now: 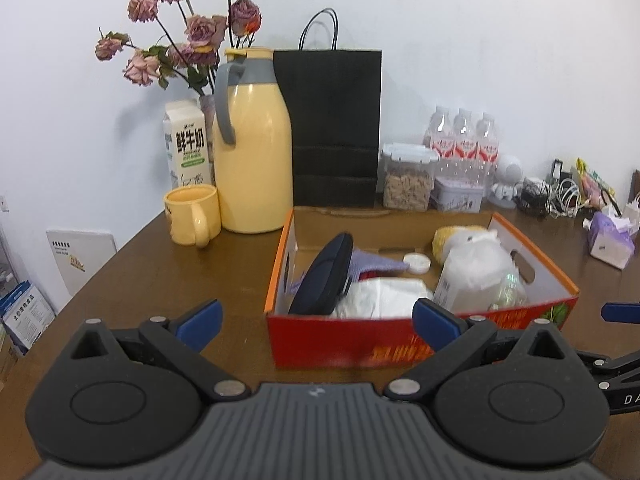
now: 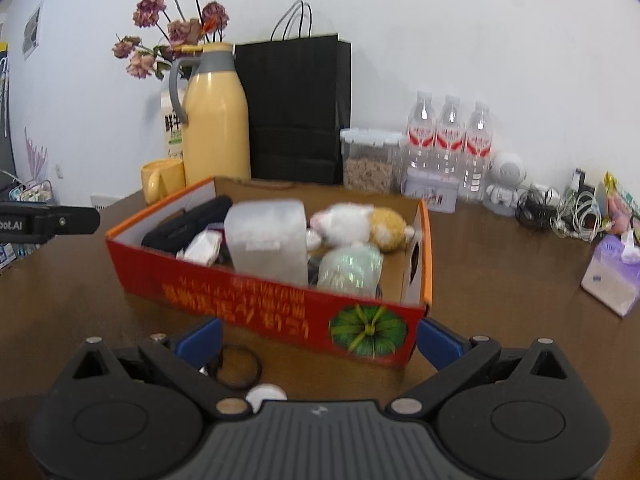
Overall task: Organize objects
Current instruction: 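Move both tools back to the table toward the caps and cable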
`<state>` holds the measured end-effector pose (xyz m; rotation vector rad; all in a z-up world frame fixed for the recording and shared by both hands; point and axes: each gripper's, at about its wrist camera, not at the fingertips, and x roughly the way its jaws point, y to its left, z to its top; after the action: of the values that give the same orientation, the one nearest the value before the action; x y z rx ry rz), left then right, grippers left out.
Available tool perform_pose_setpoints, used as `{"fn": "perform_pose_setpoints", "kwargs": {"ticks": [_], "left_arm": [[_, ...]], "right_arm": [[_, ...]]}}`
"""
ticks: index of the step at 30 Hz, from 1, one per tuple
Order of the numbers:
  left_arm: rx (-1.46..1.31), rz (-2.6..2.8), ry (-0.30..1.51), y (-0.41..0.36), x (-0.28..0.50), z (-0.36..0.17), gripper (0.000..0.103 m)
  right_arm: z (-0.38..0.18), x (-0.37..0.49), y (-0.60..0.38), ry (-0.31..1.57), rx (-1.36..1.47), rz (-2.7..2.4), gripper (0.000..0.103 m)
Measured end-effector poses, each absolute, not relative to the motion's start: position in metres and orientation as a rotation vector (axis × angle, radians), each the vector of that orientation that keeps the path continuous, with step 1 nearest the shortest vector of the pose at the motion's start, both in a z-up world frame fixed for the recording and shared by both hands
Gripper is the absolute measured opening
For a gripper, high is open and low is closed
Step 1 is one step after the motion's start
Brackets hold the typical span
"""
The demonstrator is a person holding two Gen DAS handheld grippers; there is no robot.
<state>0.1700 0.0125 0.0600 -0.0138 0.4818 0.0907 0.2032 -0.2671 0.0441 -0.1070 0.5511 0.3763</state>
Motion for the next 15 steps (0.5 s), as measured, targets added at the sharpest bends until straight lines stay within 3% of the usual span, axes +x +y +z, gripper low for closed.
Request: {"fn": "perform_pose_setpoints", "kwargs": {"ticks": [15], "left_arm": [[-0.017,0.079,0.565,0.021,0.151,0.033,0.103]], "right_arm": [[-0.001,0.183,-0.273,0.702,-0.118,0.384,0.103]]}}
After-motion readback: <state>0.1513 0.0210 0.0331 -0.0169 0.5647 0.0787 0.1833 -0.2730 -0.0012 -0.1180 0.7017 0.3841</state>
